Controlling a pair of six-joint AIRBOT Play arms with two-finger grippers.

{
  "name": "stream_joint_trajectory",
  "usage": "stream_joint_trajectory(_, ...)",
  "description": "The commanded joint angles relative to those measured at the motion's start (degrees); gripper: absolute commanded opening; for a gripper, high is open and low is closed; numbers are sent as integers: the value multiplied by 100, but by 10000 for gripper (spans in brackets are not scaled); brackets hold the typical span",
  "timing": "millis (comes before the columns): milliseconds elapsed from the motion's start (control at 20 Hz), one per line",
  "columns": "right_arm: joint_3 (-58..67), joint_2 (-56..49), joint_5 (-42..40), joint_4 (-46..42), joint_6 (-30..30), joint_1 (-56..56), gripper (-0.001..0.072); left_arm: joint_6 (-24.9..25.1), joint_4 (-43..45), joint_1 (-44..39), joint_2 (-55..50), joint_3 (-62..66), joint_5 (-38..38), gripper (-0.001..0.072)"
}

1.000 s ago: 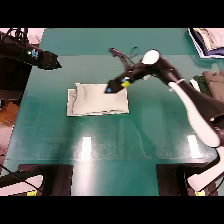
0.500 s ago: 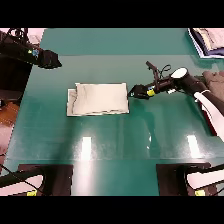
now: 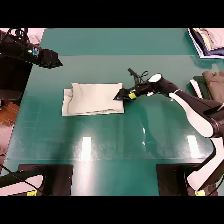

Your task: Fold the shirts.

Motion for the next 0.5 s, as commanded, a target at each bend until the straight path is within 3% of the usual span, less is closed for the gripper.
stream_joint_trajectory(0, 459, -199, -105, 42, -120, 186, 19, 2, 0, 4, -2, -2, -70, 24)
stream_joint_trajectory(150, 560, 101, 151, -225, 44, -149, 16, -20, -11, -2, -2, -2, -129, 24)
stream_joint_trajectory(450, 551, 1589, 702, -1886, 586, -2076, 15, -52, -70, -321, -2, -192, 59, 24)
